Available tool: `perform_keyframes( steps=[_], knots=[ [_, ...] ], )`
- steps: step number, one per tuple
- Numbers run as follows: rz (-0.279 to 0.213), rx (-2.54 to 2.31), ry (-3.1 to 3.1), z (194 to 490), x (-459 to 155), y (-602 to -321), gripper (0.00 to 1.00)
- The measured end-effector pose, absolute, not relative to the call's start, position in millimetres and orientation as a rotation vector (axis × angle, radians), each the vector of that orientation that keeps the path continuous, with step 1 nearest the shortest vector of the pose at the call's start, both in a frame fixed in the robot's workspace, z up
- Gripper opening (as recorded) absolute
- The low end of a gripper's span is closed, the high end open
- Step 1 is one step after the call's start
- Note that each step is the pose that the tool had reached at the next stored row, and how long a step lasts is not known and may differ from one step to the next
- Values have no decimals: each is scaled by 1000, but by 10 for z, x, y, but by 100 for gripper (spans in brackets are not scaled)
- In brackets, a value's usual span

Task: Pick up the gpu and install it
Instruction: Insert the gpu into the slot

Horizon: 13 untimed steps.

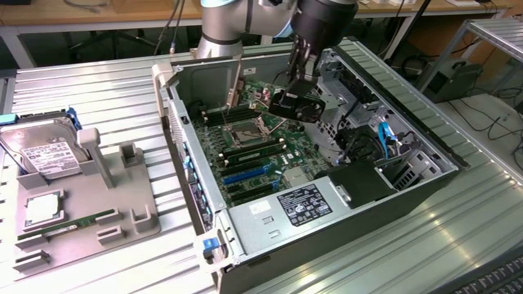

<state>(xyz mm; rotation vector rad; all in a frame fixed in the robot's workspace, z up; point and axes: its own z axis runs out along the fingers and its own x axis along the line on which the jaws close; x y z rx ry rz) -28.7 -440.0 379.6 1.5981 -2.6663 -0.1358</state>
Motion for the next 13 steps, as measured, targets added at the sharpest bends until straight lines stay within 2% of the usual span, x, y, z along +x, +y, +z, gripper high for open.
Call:
perform_keyframes(
  steps=[13],
  knots=[
    [-125, 1906, -2454, 3792, -287, -4400, 26]
  ],
)
